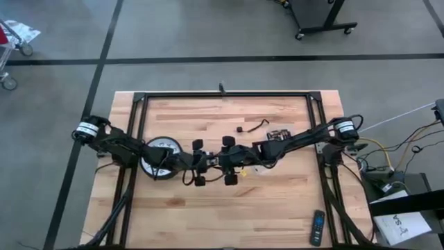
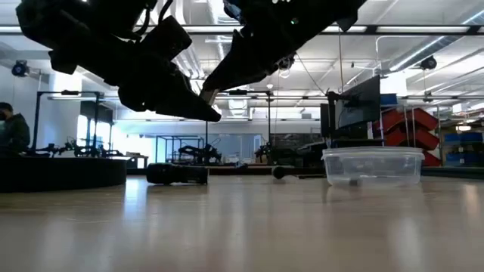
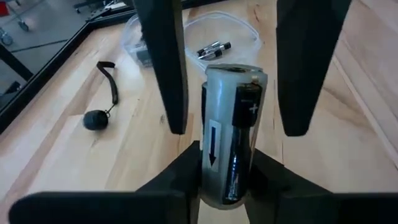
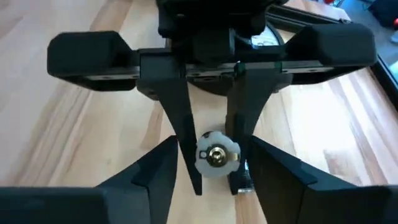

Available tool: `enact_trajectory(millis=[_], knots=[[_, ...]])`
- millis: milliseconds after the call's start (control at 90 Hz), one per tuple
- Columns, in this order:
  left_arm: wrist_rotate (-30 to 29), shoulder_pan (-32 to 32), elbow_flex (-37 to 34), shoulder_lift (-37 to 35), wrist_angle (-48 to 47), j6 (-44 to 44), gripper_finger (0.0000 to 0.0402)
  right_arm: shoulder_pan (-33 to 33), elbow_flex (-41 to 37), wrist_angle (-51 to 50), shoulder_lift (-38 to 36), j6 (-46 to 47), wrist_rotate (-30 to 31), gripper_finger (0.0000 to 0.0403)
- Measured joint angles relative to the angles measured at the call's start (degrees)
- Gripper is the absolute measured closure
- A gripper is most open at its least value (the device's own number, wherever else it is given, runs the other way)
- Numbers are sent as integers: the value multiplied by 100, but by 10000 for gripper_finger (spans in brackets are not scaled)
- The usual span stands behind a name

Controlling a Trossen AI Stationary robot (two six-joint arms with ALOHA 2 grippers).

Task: Insert battery
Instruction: Insert the white battery holder into the white flashlight compartment

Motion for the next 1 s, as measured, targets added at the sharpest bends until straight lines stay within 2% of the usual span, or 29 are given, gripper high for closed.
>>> enact_trajectory(millis=[211, 411, 533, 733, 1000], knots=[[0, 0, 0, 0, 2, 17, 339, 0, 0, -1, 0, 73, -1, 301], [-2, 0, 0, 0, 5, 48, 297, -1, 0, -7, 0, 214, -4, 343], [-2, 0, 0, -34, -115, 254, 270, 0, 0, -7, 0, 272, -4, 343], [-39, 7, 0, -546, -1085, 195, 235, 0, 0, -2, -38, 409, -9, 326], [15, -11, -51, -1163, -1419, 43, 217, 4, 15, 61, -72, 247, -19, 342]])
